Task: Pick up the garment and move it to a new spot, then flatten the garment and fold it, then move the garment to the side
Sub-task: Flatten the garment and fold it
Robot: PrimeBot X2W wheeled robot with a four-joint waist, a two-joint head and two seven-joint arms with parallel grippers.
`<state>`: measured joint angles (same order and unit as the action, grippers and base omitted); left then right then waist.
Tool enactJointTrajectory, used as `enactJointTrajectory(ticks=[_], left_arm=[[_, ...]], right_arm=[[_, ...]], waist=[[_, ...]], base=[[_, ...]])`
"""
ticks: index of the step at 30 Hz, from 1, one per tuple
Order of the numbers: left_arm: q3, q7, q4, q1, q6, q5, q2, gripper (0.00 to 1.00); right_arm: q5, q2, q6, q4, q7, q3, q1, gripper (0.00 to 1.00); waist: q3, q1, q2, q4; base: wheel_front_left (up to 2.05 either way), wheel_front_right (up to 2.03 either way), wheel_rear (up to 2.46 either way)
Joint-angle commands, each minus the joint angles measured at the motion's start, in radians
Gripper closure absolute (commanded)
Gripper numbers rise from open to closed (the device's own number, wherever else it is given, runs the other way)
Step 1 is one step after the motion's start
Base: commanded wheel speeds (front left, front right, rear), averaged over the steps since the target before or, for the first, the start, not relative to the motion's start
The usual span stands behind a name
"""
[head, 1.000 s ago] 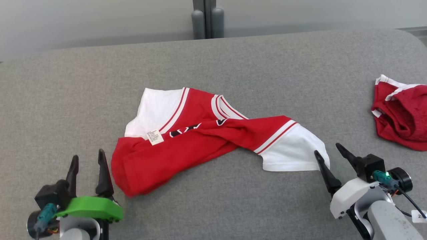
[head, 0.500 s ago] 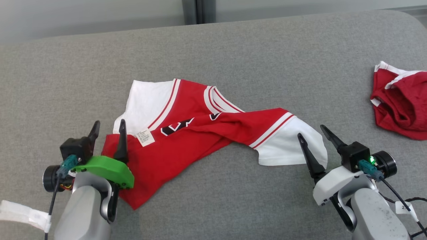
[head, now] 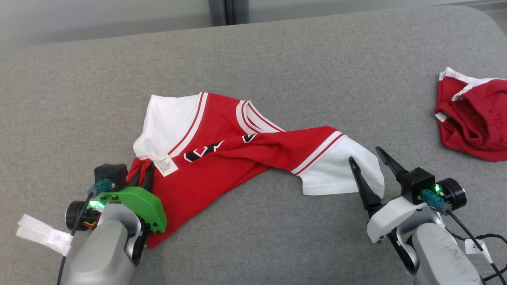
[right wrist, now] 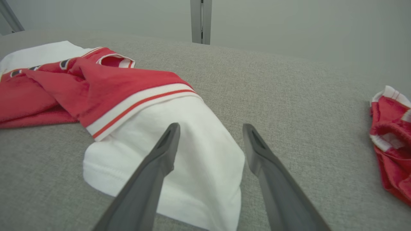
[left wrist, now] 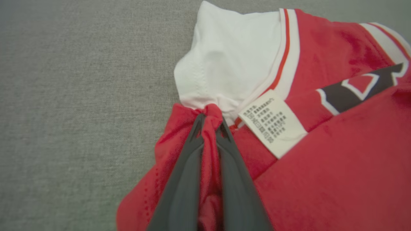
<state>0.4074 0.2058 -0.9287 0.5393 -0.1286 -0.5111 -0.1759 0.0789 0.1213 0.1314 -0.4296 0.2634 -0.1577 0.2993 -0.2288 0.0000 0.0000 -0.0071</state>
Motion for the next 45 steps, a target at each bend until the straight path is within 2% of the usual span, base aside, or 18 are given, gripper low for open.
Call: enactJointTrajectory(ticks=[1,6,10,11,12,20,31,35,42,43,44,45], left_arm=[[0.017,0.019,0.009,0.036,-0.003,-0.010,-0.014,1.00],[0.018,0.059,0.040,0.118,-0.003,0.021,-0.041,1.00],[-0.025,0.060,0.088,0.139,0.017,0.064,-0.048,1.00],[-0.036,0.059,0.079,0.134,0.019,0.066,-0.046,0.26],[-0.042,0.059,0.076,0.135,0.022,0.075,-0.047,0.00],[-0.138,0.060,0.110,0.066,0.023,0.102,-0.032,0.00],[-0.239,0.060,0.148,-0.069,0.006,0.122,0.036,0.00],[-0.265,0.060,0.129,-0.076,0.002,0.126,0.051,0.00],[-0.281,0.060,0.091,-0.028,-0.003,0.127,0.043,0.00],[-0.275,0.060,0.092,-0.024,-0.003,0.131,0.040,0.11],[-0.269,0.060,0.095,-0.021,-0.003,0.131,0.039,0.60],[-0.262,0.060,0.100,-0.020,-0.003,0.129,0.040,1.00]], right_arm=[[-0.007,-0.002,-0.002,0.005,0.002,0.004,0.009,0.00],[-0.018,-0.010,-0.002,0.016,0.002,0.011,0.006,0.00],[-0.017,-0.016,-0.002,0.013,0.002,0.011,0.000,0.00],[-0.016,-0.020,-0.002,0.012,0.002,0.007,-0.001,0.00],[-0.016,-0.022,-0.002,0.010,0.002,0.005,-0.002,0.00],[-0.007,-0.031,-0.002,0.011,0.002,0.015,-0.015,0.00],[-0.016,-0.044,-0.002,0.015,0.002,0.027,-0.016,0.00],[-0.016,-0.046,-0.002,0.015,0.002,0.020,-0.010,0.00],[-0.016,-0.039,-0.002,0.015,0.002,0.012,0.006,0.00],[-0.016,-0.040,-0.002,0.015,0.002,0.011,0.007,0.00],[-0.017,-0.040,-0.002,0.015,0.002,0.011,0.007,0.00],[-0.017,-0.040,-0.002,0.014,0.002,0.012,0.007,0.00]], waist=[[0.002,0.0000,0.0000,-0.002],[0.006,0.0000,0.0000,-0.012],[0.008,0.0000,0.0000,-0.025],[0.009,0.0000,0.0000,-0.029],[0.009,0.0000,0.0000,-0.033],[0.006,0.0000,0.0000,-0.035],[0.007,0.0000,0.0000,-0.013],[0.005,0.0000,0.0000,-0.015],[-0.010,0.0000,0.0000,-0.025],[-0.011,0.0000,0.0000,-0.026],[-0.011,0.0000,0.0000,-0.027],[-0.011,0.0000,0.0000,-0.027]], base=[[0.00,0.00,0.00],[0.00,0.00,0.00],[0.00,0.00,0.00],[0.00,0.00,0.00],[0.00,0.00,0.00],[0.00,0.00,0.00],[0.00,0.00,0.00],[0.00,0.00,0.00],[0.00,0.00,0.00],[0.00,0.00,0.00],[0.00,0.00,0.00],[0.00,0.00,0.00]])
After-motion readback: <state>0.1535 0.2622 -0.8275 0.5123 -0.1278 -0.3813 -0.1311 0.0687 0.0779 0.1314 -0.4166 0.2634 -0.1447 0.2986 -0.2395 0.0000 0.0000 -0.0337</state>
